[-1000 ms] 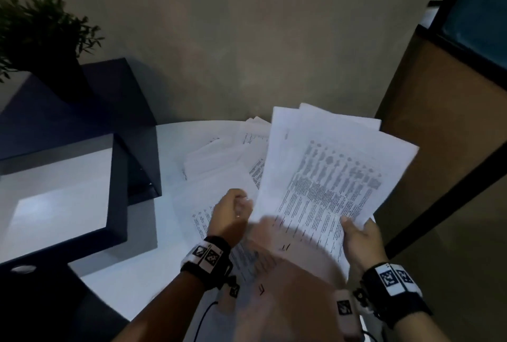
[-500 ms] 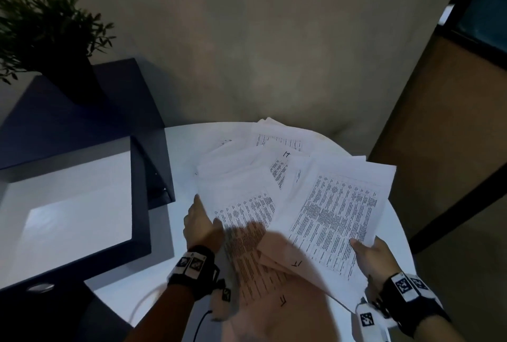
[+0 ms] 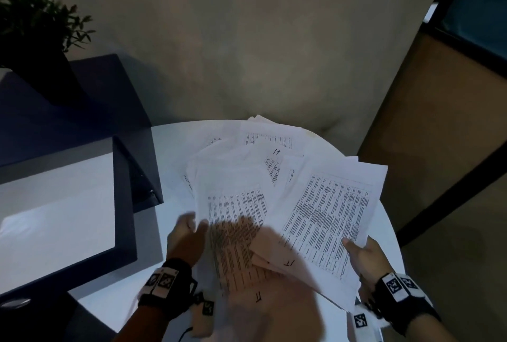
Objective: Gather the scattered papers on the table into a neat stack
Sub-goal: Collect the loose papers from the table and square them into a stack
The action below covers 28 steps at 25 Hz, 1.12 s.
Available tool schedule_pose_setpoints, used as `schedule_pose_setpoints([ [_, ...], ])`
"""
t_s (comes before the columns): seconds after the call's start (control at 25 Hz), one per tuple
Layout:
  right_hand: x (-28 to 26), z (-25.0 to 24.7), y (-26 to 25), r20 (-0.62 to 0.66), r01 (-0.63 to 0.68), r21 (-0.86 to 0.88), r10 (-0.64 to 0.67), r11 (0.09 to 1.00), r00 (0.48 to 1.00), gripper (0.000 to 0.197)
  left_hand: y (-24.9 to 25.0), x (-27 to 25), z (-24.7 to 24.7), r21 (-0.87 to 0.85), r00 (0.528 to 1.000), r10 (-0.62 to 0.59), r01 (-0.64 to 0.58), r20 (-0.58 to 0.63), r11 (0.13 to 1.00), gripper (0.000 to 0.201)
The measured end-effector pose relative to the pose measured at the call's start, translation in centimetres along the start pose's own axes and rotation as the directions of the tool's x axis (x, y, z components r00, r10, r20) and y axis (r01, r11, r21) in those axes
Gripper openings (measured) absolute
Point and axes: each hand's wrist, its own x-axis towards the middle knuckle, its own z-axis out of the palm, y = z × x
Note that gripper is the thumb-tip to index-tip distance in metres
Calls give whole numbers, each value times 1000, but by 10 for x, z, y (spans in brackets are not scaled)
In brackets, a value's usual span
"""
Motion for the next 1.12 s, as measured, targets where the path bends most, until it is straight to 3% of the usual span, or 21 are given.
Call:
schedule_pose_setpoints([
  [0.08, 4, 2, 4, 4, -5, -1, 5, 1000, 1000, 63, -2, -3, 0, 129, 989, 28, -47, 147, 991, 31],
  [0.2, 6, 4, 7, 16, 15, -2, -15, 1000, 1000, 68, 4, -5, 1, 23, 989, 143, -144, 44, 989, 6],
  [0.24, 7, 3, 8, 22, 24, 14, -24, 1000, 999, 64, 4, -3, 1, 5, 988, 148, -148, 35, 989, 11],
  [0.4, 2, 1, 2, 33, -1, 7, 1, 1000, 999, 66, 1, -3, 7, 46, 983, 118, -126, 144, 991, 12],
  [0.48, 2, 3, 5, 17, 7, 2, -7, 1000, 1000, 62, 10, -2, -4, -13, 984, 174, -174, 35, 985, 14],
  [0.6, 1, 1, 3, 53, 24, 4, -25, 1000, 998, 57, 42, 10, -30, -176, 929, 227, -285, -292, 942, 24],
  [0.64, -2, 0, -1, 58, 16, 4, -16, 1000, 998, 45, 57, 14, -37, -277, 903, 205, -322, -377, 905, 23],
  [0.72, -7, -4, -4, 93, 8, 39, -12, 999, 996, 25, 92, 11, -38, -443, 889, 183, -376, -419, 814, 27],
  [0.8, -17, -6, -12, 112, 17, 20, -19, 1000, 994, 33, 112, 7, -15, -467, 915, 230, -371, -333, 802, 30],
  [0.92, -8, -5, -6, 224, 40, 39, -48, 998, 973, 43, 112, 0, 48, -363, 945, 321, -321, -64, 874, 27],
  [1.04, 1, -4, -1, 248, -118, 226, 61, 967, 967, 53, 98, -10, 98, -72, 916, 325, -317, 236, 946, 45],
  [1.12, 5, -10, 1, 296, -248, 410, 129, 878, 946, 53, 87, -8, 119, 54, 889, 298, -336, 347, 940, 50],
])
